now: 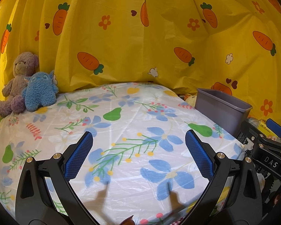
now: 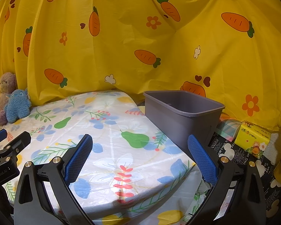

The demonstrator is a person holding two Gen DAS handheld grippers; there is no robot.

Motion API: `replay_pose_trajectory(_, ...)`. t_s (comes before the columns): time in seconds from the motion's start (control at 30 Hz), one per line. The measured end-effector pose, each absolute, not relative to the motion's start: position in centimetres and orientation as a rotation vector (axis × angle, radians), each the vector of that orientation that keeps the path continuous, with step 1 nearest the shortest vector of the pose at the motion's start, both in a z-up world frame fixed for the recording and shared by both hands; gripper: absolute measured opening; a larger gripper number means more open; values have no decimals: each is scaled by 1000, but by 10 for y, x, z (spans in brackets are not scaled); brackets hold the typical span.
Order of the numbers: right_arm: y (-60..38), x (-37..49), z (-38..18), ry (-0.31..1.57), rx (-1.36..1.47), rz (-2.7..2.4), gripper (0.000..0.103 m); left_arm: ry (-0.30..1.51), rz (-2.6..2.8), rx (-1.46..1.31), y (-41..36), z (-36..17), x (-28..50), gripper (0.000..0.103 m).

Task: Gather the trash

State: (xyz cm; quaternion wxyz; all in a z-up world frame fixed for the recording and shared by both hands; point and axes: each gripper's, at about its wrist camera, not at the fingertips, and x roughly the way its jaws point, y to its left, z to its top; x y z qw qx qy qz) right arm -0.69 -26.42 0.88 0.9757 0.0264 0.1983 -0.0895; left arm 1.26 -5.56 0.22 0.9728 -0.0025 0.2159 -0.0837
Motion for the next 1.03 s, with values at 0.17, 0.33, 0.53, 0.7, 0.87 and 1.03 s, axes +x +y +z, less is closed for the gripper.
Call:
replay_pose_trajectory(0.17, -265, -6, 8, 400, 54, -179, 97, 421, -180, 4, -56, 3, 13, 97)
replay_pose_trajectory(0.33, -270, -7, 8, 403, 59, -184, 97, 419, -198, -6, -55, 2, 13, 85)
replay_pose_trajectory(0.53, -272, -6, 5, 404, 63, -192, 97, 424, -206, 11, -58, 1, 14, 73)
replay_pose_trajectory(0.7, -272, -5, 6, 402, 65, -195, 97, 413, -199, 16, -57, 2, 14, 77)
replay_pose_trajectory(0.87, -271, -5, 6, 403, 67, -195, 97, 415, -181, 8, -56, 2, 15, 86)
replay_pose_trajectory(1.03, -271, -5, 6, 404, 70, -196, 97, 419, -178, -9, -52, 3, 17, 93)
